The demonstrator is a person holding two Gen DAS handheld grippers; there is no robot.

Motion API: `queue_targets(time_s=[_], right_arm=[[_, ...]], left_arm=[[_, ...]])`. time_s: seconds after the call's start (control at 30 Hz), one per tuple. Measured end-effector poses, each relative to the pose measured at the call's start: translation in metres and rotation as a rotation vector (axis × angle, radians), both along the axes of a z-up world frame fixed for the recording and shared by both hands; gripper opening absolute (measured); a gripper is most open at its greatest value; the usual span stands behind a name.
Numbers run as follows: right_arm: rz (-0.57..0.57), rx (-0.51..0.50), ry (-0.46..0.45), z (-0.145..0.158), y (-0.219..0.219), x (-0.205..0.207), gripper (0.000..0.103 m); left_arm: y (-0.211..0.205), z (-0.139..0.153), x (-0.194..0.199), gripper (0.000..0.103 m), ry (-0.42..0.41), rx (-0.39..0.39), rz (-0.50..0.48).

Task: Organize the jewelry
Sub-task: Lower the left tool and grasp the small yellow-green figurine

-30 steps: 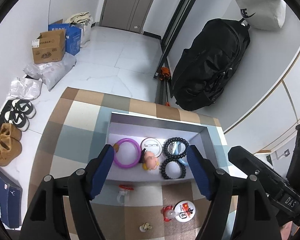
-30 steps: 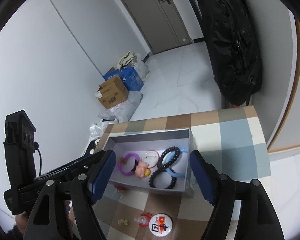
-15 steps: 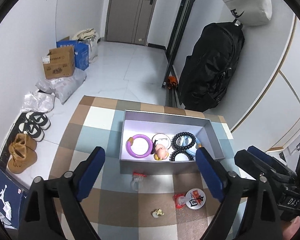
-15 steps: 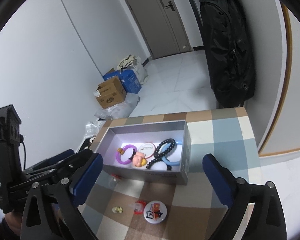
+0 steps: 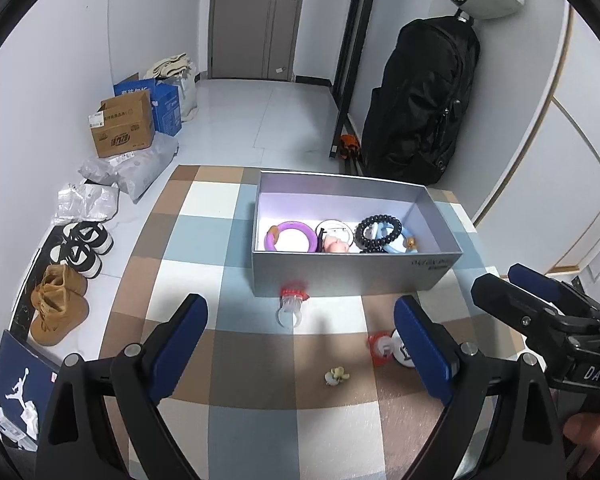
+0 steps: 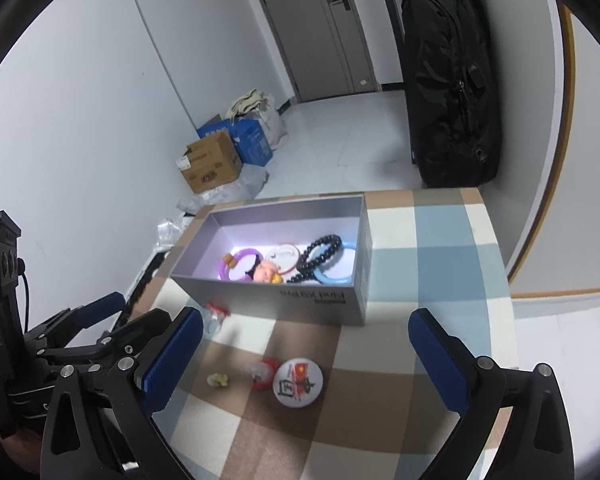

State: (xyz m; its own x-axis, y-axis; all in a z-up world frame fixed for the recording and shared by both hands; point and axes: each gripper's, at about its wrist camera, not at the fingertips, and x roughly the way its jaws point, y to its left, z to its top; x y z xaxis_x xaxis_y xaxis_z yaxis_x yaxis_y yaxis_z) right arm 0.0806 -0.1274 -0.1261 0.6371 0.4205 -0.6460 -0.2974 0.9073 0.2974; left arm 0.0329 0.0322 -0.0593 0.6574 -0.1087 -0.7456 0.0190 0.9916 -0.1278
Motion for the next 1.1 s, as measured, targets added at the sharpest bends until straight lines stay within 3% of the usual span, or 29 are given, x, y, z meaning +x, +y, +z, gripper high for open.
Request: queue_targets(time_s=[0.2, 0.4, 0.7, 1.1], right_arm=[[0.012, -0.028, 0.007, -0.005, -0.001, -0.010, 0.103], [0.004, -0.023, 0.017, -0.005, -0.005, -0.014, 0.103], [-0.005, -0.001, 0.032, -0.005, -0.010, -0.011, 0.103], [-0.010, 0.011, 0.043, -0.004, -0.013, -0.011, 0.103]], left_arm=[[-0.001, -0.010, -0.006, 0.092, 0.014, 0.014, -0.010], [-0.007, -0.028, -0.006, 0.092, 0.102, 0.052, -0.041], [-0.015, -0.040, -0.011, 0.091, 0.151, 0.065, -0.084], [-0.028, -0.050, -0.006, 0.060, 0.217, 0.044, -0.141]])
